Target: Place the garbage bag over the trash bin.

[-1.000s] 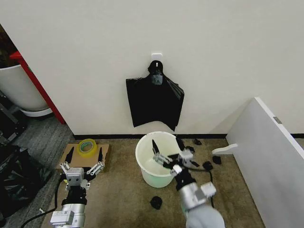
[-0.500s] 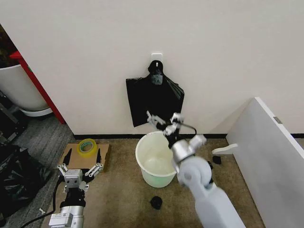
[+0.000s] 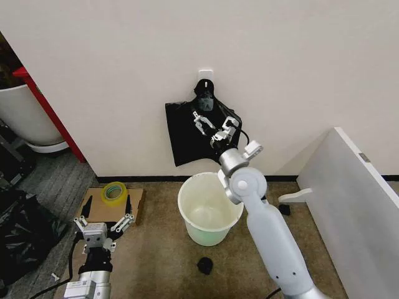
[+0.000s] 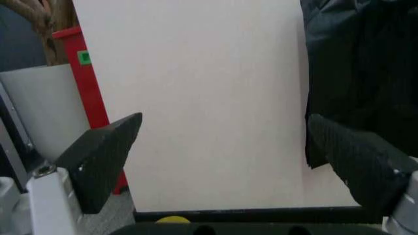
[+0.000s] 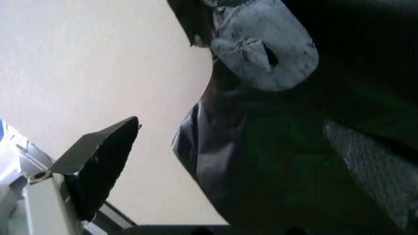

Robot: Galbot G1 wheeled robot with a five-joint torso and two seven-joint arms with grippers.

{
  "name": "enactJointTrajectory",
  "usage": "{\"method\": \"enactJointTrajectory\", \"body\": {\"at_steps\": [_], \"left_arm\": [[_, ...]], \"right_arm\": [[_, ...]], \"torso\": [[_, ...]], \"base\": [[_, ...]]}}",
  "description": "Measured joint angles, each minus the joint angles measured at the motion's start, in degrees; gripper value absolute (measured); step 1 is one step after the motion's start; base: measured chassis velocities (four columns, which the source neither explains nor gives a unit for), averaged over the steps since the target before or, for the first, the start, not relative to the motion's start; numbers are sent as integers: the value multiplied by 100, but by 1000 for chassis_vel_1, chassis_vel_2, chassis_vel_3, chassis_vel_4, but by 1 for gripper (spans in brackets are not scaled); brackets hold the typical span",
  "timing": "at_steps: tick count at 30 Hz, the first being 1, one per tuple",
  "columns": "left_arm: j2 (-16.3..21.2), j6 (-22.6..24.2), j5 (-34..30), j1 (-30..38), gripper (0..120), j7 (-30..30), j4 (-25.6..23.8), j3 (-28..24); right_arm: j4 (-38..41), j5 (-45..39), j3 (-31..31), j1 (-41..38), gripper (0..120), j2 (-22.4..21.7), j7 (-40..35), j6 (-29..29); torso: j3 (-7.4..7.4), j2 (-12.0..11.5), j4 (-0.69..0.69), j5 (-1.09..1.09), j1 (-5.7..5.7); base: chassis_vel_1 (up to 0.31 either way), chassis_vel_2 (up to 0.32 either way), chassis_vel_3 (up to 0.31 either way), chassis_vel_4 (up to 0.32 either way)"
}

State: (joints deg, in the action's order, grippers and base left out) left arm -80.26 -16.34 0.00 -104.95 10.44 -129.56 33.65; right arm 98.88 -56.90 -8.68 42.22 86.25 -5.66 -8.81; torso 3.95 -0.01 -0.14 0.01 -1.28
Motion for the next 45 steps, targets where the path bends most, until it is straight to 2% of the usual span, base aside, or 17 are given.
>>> {"method": "enactJointTrajectory", "body": {"at_steps": [11, 15, 21, 22, 28, 32, 37, 45], "left_arm": [[13, -24, -51, -26, 100, -82, -115, 7], [13, -16, -118, -8, 100, -98, -145, 3], [17, -13, -145, 1, 100, -97, -140, 14], [17, -13, -145, 1, 100, -97, -140, 14], [17, -23, -131, -23, 100, -82, -108, 13], [47, -53, -126, -35, 100, -65, -69, 14], [-9, -48, -109, -11, 100, -62, -68, -18], [-23, -47, -101, -12, 100, -57, -68, -17]], "right_arm": [[-368, 145, -149, -234, 98, 20, 100, 111], [-457, 201, -178, -345, 87, 25, 151, 161], [-465, 200, -160, -400, 62, 32, 177, 200], [-465, 200, -160, -400, 62, 32, 177, 200], [-456, 228, -212, -367, 35, 124, 225, 235], [-449, 251, -229, -345, 25, 126, 244, 261], [-420, 273, -240, -300, 3, 106, 252, 291], [-261, 530, -109, -41, 0, -18, 335, 365]], "torso": [[0, 0, -1, 0, 0], [0, 0, 0, 0, 0], [0, 0, 0, 0, 0], [0, 0, 0, 0, 0], [0, 0, 0, 0, 1], [0, 0, 0, 0, 1], [0, 0, 0, 0, 1], [0, 1, 1, 0, 1]], "base": [[0, 0, 0, 0], [0, 0, 0, 0], [0, 0, 0, 0], [0, 0, 0, 0], [0, 0, 0, 0], [0, 0, 0, 0], [0, 0, 0, 0], [0, 0, 0, 0]]}}
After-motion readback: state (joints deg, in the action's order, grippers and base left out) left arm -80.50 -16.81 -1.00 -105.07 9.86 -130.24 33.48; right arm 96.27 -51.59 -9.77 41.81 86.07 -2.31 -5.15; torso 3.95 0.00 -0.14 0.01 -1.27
